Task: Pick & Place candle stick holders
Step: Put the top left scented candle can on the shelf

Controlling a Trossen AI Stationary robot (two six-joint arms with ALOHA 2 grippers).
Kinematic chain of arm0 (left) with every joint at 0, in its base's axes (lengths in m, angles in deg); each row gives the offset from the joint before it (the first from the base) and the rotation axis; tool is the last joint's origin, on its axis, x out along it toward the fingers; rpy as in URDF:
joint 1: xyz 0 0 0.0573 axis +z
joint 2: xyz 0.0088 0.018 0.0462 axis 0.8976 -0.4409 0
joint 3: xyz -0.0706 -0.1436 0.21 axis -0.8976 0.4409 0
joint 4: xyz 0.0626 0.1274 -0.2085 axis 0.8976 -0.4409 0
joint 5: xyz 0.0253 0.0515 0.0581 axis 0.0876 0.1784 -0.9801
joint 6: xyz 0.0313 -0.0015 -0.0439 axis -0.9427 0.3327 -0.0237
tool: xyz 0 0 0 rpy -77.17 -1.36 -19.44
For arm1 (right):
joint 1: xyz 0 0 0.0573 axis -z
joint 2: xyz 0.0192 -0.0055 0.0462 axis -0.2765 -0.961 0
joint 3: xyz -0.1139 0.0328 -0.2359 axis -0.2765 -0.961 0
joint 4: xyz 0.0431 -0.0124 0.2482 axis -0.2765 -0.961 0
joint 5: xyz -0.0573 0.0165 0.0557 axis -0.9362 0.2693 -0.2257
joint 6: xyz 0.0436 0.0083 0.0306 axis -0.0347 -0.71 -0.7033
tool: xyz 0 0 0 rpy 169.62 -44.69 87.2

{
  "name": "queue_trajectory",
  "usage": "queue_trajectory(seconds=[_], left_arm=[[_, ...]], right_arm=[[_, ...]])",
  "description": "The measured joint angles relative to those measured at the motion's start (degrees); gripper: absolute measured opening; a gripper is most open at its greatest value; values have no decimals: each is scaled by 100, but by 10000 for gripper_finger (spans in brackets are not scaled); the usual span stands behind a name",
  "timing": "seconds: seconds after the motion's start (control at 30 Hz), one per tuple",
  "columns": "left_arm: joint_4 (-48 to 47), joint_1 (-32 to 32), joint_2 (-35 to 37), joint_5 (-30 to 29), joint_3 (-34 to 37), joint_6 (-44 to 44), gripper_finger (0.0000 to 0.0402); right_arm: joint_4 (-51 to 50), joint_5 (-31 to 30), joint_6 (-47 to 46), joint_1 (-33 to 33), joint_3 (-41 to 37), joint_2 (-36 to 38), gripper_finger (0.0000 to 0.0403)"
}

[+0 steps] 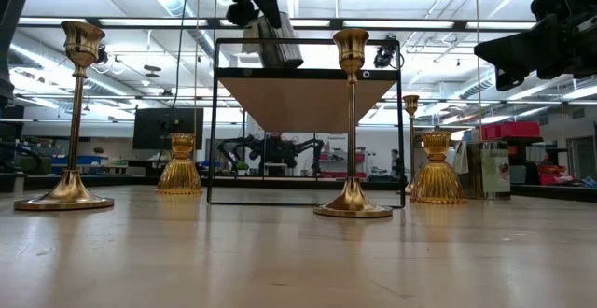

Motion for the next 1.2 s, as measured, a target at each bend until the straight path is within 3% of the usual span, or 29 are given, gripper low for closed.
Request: queue_trajectory(seconds=[0.5,1.03,1.2], left_arm=[[612,-247,-384,22,54,25,371],[616,-347,-971,296,56,49,371],[568,-390,-1041,61,56,-106,371]], right_arm=[[0,0,-1,1,1,0,27],[1,-14,-2,1,1,0,27],[0,4,-2,2,2,0,27]])
